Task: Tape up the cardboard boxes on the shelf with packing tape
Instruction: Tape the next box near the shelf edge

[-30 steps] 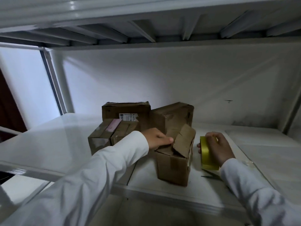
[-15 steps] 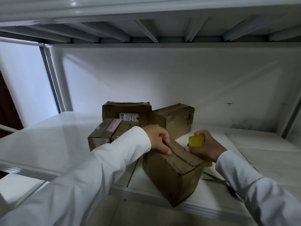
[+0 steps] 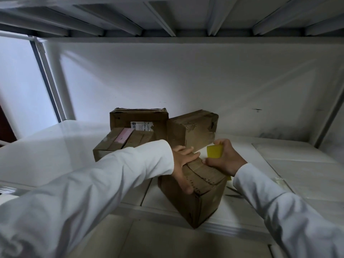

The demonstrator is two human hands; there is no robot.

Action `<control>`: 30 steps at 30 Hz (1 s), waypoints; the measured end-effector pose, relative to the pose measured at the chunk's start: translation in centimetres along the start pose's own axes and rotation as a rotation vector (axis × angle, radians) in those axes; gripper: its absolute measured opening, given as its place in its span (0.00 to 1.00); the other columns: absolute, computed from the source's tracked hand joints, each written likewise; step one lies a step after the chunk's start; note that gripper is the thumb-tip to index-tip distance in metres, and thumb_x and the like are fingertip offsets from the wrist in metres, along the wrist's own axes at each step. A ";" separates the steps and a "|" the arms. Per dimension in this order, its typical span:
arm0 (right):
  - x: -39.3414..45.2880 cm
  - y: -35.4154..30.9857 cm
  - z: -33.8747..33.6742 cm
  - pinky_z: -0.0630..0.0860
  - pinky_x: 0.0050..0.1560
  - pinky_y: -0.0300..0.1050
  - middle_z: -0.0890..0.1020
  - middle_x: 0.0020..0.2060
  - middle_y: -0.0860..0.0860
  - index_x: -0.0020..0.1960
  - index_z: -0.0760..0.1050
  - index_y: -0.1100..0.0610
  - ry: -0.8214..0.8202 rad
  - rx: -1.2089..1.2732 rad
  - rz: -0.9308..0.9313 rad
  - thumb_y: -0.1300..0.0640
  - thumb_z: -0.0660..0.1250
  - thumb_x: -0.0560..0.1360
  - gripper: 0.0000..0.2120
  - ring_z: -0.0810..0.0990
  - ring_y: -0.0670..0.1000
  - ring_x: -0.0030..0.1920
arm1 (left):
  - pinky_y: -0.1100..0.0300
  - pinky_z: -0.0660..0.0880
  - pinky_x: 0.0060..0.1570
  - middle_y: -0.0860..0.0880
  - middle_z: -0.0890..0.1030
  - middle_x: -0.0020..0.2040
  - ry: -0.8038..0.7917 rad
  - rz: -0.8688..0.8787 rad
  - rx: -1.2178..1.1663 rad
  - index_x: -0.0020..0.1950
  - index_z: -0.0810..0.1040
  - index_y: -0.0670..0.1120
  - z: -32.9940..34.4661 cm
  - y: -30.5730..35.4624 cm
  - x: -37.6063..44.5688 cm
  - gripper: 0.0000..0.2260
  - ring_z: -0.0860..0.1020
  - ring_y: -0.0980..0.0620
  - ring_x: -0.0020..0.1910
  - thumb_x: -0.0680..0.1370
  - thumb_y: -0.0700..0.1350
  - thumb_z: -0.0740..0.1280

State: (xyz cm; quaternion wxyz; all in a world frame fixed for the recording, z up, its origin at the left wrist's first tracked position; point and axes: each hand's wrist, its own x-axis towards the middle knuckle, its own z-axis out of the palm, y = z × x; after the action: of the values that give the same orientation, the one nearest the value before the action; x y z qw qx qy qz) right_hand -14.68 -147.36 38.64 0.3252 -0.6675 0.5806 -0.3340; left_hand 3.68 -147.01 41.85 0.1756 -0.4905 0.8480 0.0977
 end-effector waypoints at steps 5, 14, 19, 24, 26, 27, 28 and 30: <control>-0.2 0.3 -0.1 0.66 0.47 0.41 0.69 0.49 0.50 0.67 0.59 0.55 0.055 0.009 0.009 0.57 0.74 0.70 0.32 0.70 0.46 0.43 | 0.45 0.49 0.73 0.47 0.45 0.78 0.117 -0.046 0.229 0.77 0.37 0.53 0.9 1.2 0.6 0.56 0.46 0.40 0.76 0.65 0.65 0.73; -0.7 2.2 -3.4 0.70 0.48 0.47 0.69 0.53 0.54 0.67 0.62 0.54 0.431 0.161 -0.065 0.60 0.74 0.69 0.32 0.71 0.55 0.49 | 0.40 0.61 0.67 0.44 0.59 0.74 0.149 -0.442 0.232 0.78 0.48 0.48 0.6 1.3 -0.2 0.50 0.58 0.39 0.72 0.66 0.76 0.58; -1.2 4.2 -4.7 0.76 0.54 0.55 0.73 0.57 0.57 0.60 0.63 0.45 0.469 0.258 0.009 0.55 0.74 0.70 0.25 0.77 0.60 0.52 | 0.38 0.48 0.72 0.43 0.51 0.78 0.116 -0.572 0.032 0.78 0.42 0.46 1.2 -0.6 1.3 0.48 0.49 0.39 0.76 0.70 0.75 0.53; -1.7 4.4 -2.4 0.77 0.52 0.56 0.72 0.58 0.56 0.59 0.64 0.43 0.370 0.284 0.088 0.50 0.72 0.71 0.23 0.77 0.62 0.52 | 0.42 0.48 0.73 0.45 0.38 0.78 0.101 -0.479 -0.230 0.76 0.33 0.54 1.5 -1.3 1.9 0.48 0.44 0.39 0.76 0.72 0.68 0.63; -1.8 3.8 -0.9 0.72 0.49 0.50 0.69 0.56 0.52 0.62 0.65 0.46 0.333 0.268 0.088 0.49 0.71 0.72 0.22 0.73 0.57 0.51 | 0.39 0.48 0.73 0.46 0.35 0.77 0.067 -0.493 -0.220 0.75 0.32 0.55 1.2 -1.1 1.9 0.51 0.41 0.39 0.76 0.70 0.67 0.67; -1.9 3.5 -0.2 0.69 0.48 0.47 0.68 0.55 0.50 0.63 0.65 0.48 0.312 0.258 0.081 0.49 0.70 0.73 0.22 0.71 0.55 0.49 | 0.38 0.49 0.73 0.46 0.34 0.77 0.059 -0.504 -0.210 0.75 0.31 0.55 1.1 -1.1 2.0 0.52 0.41 0.38 0.76 0.69 0.67 0.68; -1.9 3.3 0.6 0.67 0.48 0.45 0.68 0.54 0.50 0.62 0.66 0.49 0.293 0.256 0.071 0.49 0.70 0.73 0.21 0.70 0.53 0.48 | 0.37 0.49 0.72 0.46 0.34 0.77 0.052 -0.516 -0.198 0.75 0.31 0.55 1.2 -1.0 2.3 0.52 0.41 0.38 0.76 0.69 0.66 0.68; -1.9 3.1 2.1 0.67 0.49 0.44 0.70 0.53 0.50 0.61 0.67 0.49 0.263 0.283 0.052 0.49 0.71 0.72 0.21 0.71 0.52 0.49 | 0.37 0.49 0.72 0.45 0.34 0.77 0.046 -0.537 -0.183 0.75 0.31 0.55 1.4 -1.1 2.9 0.52 0.41 0.38 0.76 0.70 0.66 0.68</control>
State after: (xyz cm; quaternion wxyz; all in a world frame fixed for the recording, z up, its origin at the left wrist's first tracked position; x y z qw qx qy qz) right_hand -14.88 -145.74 34.75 0.3454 -0.5505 0.5825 -0.4882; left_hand 3.59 -149.38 39.41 0.1308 -0.7134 0.6791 0.1125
